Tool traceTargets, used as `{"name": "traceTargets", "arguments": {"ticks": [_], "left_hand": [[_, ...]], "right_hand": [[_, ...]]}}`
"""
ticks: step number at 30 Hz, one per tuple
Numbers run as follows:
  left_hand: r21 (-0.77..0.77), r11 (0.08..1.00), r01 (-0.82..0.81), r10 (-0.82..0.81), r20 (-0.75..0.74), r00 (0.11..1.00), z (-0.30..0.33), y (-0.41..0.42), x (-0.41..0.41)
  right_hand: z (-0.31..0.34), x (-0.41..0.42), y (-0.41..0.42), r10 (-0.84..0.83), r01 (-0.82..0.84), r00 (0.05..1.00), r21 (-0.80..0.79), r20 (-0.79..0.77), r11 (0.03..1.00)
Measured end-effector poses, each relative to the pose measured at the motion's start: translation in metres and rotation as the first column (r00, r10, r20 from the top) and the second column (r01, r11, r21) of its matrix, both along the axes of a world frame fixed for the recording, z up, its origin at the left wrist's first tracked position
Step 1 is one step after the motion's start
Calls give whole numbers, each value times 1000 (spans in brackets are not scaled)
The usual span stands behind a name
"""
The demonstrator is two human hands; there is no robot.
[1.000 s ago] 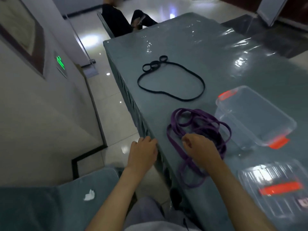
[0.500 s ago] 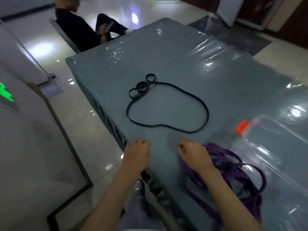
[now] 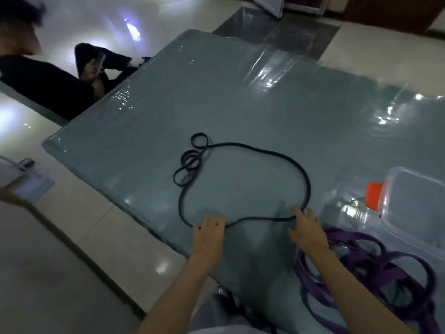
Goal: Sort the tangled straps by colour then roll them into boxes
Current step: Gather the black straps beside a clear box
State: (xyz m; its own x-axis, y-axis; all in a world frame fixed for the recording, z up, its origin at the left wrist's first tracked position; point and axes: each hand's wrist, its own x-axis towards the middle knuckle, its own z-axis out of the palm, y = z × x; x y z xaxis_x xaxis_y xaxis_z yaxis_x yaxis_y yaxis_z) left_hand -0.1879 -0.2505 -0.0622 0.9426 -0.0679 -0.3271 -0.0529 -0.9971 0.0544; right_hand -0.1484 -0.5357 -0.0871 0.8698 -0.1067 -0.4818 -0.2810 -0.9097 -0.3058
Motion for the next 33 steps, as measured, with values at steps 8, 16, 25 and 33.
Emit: {"name": "traceTargets", "arguments": {"ticks": [8, 16, 25, 33], "left_hand": [[0, 979, 201, -197, 217, 956, -33, 67, 47], [-346, 914, 211, -72, 373, 925, -26, 103, 153], [-528, 848, -37, 70, 44, 997, -22, 160, 269], [-632, 702, -328, 173, -295, 940, -42, 162, 285]], "right_hand": [[-27, 13, 12, -172, 177, 971, -17, 167, 984], [-33, 25, 43, -478, 433, 834, 212, 275, 876], [-1, 77, 159, -792, 615, 594, 554, 144, 562], [1, 89, 226, -380, 347, 922, 609, -79, 714]]}}
